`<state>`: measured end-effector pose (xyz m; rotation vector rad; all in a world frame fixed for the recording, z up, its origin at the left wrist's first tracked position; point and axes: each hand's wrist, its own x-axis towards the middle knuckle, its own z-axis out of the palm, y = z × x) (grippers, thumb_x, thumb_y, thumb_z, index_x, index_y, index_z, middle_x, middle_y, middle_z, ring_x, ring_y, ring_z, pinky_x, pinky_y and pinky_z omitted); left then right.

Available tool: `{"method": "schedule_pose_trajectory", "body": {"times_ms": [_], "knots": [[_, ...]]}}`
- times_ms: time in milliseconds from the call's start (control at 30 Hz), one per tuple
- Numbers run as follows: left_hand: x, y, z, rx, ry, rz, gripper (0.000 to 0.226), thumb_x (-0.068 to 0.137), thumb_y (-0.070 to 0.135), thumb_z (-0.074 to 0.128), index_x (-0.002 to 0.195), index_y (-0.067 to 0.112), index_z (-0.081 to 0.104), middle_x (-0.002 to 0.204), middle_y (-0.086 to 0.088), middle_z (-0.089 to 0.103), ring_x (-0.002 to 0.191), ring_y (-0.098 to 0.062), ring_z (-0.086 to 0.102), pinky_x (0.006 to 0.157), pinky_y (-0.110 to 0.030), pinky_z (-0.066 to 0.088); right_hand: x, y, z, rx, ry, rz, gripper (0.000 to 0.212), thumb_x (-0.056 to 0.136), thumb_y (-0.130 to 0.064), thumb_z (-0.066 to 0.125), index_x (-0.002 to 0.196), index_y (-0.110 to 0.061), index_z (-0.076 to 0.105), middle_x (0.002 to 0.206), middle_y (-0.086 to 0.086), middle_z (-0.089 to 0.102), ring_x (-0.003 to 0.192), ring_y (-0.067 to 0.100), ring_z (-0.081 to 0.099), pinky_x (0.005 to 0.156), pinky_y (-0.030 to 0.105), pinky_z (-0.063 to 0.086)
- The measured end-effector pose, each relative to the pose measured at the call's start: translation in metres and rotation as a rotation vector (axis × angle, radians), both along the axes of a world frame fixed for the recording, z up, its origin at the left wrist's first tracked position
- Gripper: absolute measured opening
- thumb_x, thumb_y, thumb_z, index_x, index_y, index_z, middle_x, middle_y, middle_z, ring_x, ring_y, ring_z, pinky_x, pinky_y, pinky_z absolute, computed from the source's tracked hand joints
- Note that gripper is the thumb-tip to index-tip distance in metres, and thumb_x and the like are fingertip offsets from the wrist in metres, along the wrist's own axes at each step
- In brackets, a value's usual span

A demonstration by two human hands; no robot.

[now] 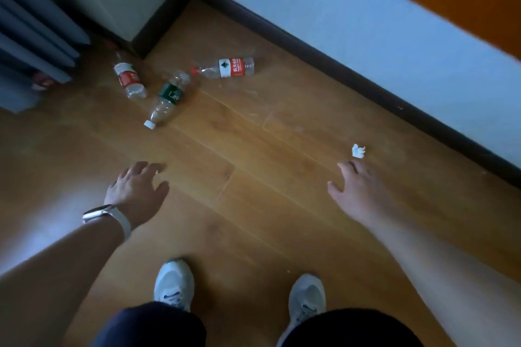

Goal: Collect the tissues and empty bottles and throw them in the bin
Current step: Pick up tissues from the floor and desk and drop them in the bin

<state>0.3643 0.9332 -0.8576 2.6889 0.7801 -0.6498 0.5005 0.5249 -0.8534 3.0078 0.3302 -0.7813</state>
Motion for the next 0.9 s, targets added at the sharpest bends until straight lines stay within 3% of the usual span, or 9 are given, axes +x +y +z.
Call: {"method": "schedule_pose_trajectory", "body": {"times_ms": [233,367,433,567,667,767,900], "knots": [[-0.005,0.06,-0.173,0.096,0.03,-0.01,0.052,0.083,0.028,0.071,0.131,0.014,0.057,0.137,-0.017,0.05,0.118,-0.046,0.048,0.097,-0.052,0.042,0.073,-0.036,-0.179,-0.069,-0.036,-0.156,0.056,0.086,-0.042,0.057,0.133,-0.015,0.045,0.137,0.014,0.042,0.123,0.037,0.041,0.099,0.046,0.041],[-0.007,0.078,-0.234,0.106,0.083,0.034,0.067,0.084,0.029,0.071,0.143,0.017,0.042,0.151,-0.021,0.033,0.128,-0.05,0.039,0.101,-0.054,0.038,0.101,-0.06,-0.231,-0.122,0.005,-0.154,0.064,0.087,-0.046,0.058,0.14,-0.017,0.038,0.141,0.016,0.038,0.128,0.039,0.036,0.102,0.051,0.037],[-0.007,0.083,-0.255,0.088,0.101,0.033,0.065,0.084,0.024,0.07,0.143,0.016,0.043,0.148,-0.023,0.034,0.126,-0.051,0.041,0.101,-0.054,0.039,0.101,-0.067,-0.247,-0.136,-0.019,-0.131,0.064,0.086,-0.047,0.057,0.14,-0.016,0.039,0.142,0.015,0.038,0.128,0.038,0.036,0.103,0.05,0.037],[0.0,0.06,-0.279,0.037,-0.038,0.113,0.039,0.08,-0.003,0.065,0.12,0.0,0.063,0.117,-0.027,0.048,0.096,-0.049,0.053,0.087,-0.049,0.044,0.104,-0.072,-0.253,-0.119,-0.083,-0.118,0.059,0.083,-0.048,0.055,0.133,-0.019,0.044,0.136,0.011,0.042,0.124,0.034,0.04,0.099,0.046,0.04],[0.012,0.033,-0.284,0.013,-0.024,0.064,0.034,0.081,-0.006,0.059,0.114,0.003,0.065,0.106,-0.022,0.047,0.082,-0.044,0.055,0.077,-0.047,0.047,0.11,-0.072,-0.25,-0.081,-0.141,-0.133,0.054,0.082,-0.048,0.055,0.127,-0.019,0.047,0.129,0.009,0.044,0.119,0.032,0.042,0.095,0.044,0.042],[0.027,0.024,-0.282,0.065,0.049,-0.023,0.029,0.085,-0.001,0.054,0.113,0.003,0.06,0.104,-0.023,0.048,0.082,-0.045,0.056,0.073,-0.045,0.045,0.107,-0.081,-0.259,-0.076,-0.019,-0.099,0.064,0.085,-0.046,0.057,0.139,-0.016,0.04,0.141,0.016,0.039,0.127,0.038,0.038,0.102,0.049,0.038],[0.045,0.015,-0.265,0.17,0.171,-0.143,0.026,0.092,0.014,0.051,0.116,0.01,0.059,0.111,-0.019,0.05,0.091,-0.04,0.057,0.077,-0.041,0.047,0.11,-0.092,-0.259,-0.058,-0.064,-0.091,0.062,0.086,-0.044,0.059,0.137,-0.015,0.041,0.137,0.017,0.042,0.123,0.038,0.041,0.098,0.049,0.04]]}}
